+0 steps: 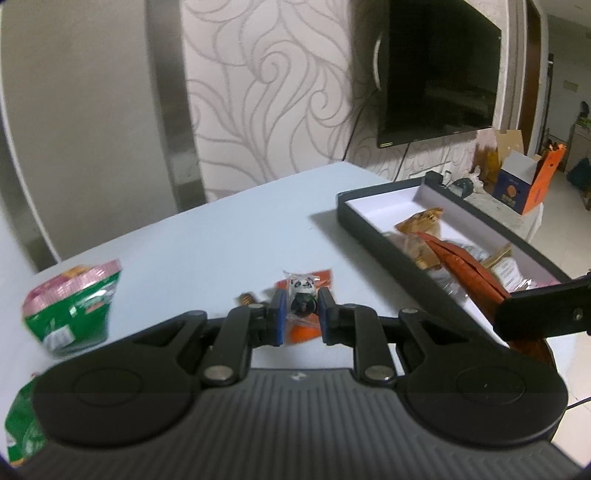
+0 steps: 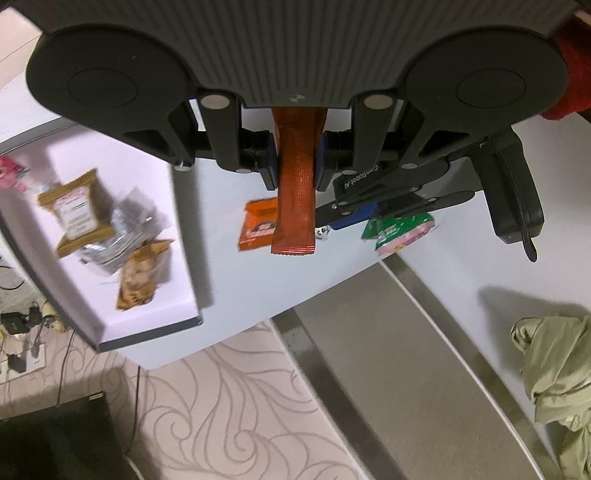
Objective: Organize snacks
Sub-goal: 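Carry the panda candy and orange stick over the black box with both grippers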
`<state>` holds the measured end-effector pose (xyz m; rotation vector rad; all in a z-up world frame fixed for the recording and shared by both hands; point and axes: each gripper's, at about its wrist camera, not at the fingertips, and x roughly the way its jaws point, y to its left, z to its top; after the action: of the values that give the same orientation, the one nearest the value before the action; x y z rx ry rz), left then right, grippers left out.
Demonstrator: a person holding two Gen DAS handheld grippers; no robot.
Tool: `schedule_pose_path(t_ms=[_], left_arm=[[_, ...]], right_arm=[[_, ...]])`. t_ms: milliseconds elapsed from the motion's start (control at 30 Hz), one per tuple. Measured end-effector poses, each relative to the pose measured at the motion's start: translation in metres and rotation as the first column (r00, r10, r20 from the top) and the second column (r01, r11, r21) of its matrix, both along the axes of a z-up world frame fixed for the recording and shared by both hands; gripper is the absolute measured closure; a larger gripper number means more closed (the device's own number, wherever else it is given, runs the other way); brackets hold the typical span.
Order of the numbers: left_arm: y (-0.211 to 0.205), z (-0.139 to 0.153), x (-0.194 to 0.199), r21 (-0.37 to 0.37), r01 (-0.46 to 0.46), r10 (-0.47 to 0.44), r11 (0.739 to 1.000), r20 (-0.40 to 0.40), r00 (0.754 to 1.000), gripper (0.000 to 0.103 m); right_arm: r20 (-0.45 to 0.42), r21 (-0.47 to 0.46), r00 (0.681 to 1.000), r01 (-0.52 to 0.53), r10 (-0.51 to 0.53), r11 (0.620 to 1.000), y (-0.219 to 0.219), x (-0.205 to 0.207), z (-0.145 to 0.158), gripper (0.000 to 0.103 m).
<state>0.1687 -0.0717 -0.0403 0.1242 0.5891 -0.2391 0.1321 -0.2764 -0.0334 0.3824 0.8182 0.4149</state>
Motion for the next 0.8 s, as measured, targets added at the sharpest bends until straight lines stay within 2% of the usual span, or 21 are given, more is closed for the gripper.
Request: schedule_pose_path(t_ms=[333, 467, 800], left_arm=[[-0.058, 0.007, 0.029, -0.007, 0.086, -0.086, 0.996, 0.029, 0.996, 0.082], [-0.084, 0.006, 0.043, -0.011, 0.111, -0.111, 0.994, 0.033, 0.993, 0.082], [-0.138, -0.002, 0.081, 0.005, 0.148, -0.148, 0.989, 0.042, 0.988, 0.082]], right_arm=[[0.031, -0.043, 0.994, 0.104, -0.103, 0.994, -0.054, 0.001, 0.007, 0.078], [0.038, -0.088, 0.990, 0.137, -0.134, 0.987, -0.074, 0.004, 0.006, 0.078], [0.016, -0.205, 0.992, 0.125, -0.125, 0.971, -0.103, 0.023, -0.010, 0.078]])
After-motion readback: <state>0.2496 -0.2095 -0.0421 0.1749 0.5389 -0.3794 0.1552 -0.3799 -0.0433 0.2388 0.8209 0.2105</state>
